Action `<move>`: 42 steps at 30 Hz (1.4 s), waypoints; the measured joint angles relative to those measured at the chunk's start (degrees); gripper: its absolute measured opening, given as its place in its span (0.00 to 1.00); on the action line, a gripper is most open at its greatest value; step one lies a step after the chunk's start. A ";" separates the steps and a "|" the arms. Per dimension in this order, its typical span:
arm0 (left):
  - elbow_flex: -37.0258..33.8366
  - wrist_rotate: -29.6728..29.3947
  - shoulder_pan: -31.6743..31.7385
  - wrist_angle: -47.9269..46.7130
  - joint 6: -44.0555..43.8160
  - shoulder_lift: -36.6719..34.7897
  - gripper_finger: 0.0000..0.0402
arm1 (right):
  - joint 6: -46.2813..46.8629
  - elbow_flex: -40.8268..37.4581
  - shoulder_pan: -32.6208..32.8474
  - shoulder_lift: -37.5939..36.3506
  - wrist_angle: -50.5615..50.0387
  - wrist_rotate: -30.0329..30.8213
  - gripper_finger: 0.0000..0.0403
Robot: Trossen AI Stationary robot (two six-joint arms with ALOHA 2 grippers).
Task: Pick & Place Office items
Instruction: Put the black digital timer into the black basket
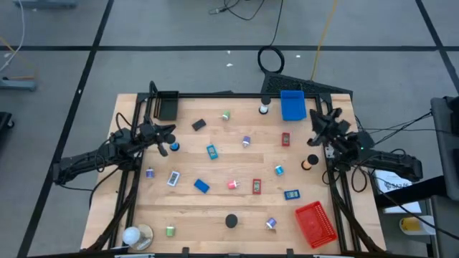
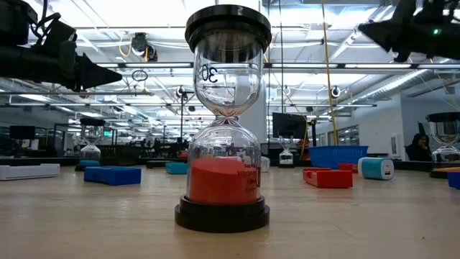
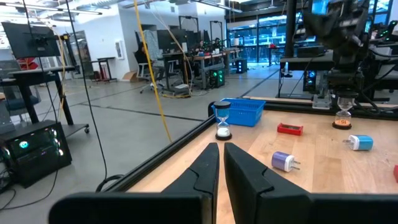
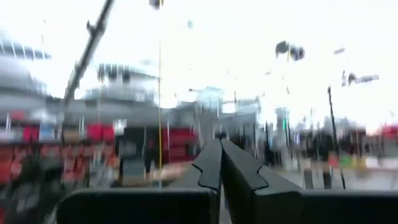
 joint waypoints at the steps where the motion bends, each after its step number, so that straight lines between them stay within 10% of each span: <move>1: 0.00 0.00 0.00 -0.01 0.00 -0.01 0.08 | -0.46 0.00 -0.02 0.45 2.07 -1.36 0.01; 17: 0.00 0.00 0.00 0.00 0.00 0.00 0.08 | 9.02 3.29 0.00 12.36 9.96 -16.98 0.01; 34: 0.00 -0.02 0.00 0.00 0.00 0.00 0.08 | 23.71 34.41 2.10 43.18 -36.01 7.37 0.01; 42: 0.00 -0.02 0.00 -0.02 0.00 0.00 0.08 | 38.94 44.34 4.68 46.10 -58.02 8.55 0.01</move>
